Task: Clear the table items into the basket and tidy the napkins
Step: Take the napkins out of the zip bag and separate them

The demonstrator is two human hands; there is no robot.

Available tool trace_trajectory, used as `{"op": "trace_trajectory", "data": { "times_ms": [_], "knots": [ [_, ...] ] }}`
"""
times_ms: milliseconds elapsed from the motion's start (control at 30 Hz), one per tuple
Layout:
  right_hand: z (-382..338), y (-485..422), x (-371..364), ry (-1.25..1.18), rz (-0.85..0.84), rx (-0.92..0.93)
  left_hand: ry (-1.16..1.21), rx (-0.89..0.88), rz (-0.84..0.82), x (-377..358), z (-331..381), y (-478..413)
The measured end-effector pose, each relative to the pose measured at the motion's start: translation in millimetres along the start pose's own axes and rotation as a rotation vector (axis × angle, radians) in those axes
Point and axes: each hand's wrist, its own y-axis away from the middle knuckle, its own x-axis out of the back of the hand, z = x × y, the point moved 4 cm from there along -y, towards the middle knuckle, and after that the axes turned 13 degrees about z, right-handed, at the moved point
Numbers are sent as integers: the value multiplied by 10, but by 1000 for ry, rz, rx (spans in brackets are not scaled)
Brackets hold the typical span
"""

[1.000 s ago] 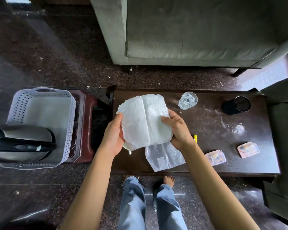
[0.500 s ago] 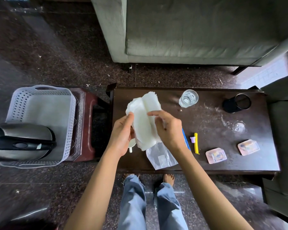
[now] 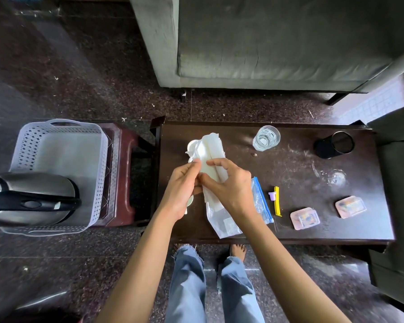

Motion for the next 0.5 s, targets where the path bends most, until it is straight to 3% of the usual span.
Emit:
{"op": "trace_trajectory", "data": {
  "times_ms": [267, 500],
  "knots": [
    [21, -59, -73, -179, 8, -149, -27, -6, -51, 41, 13, -49],
    [-50, -99, -170, -319, -15, -214, -306, -189, -11, 107, 67, -97]
  ]
}}
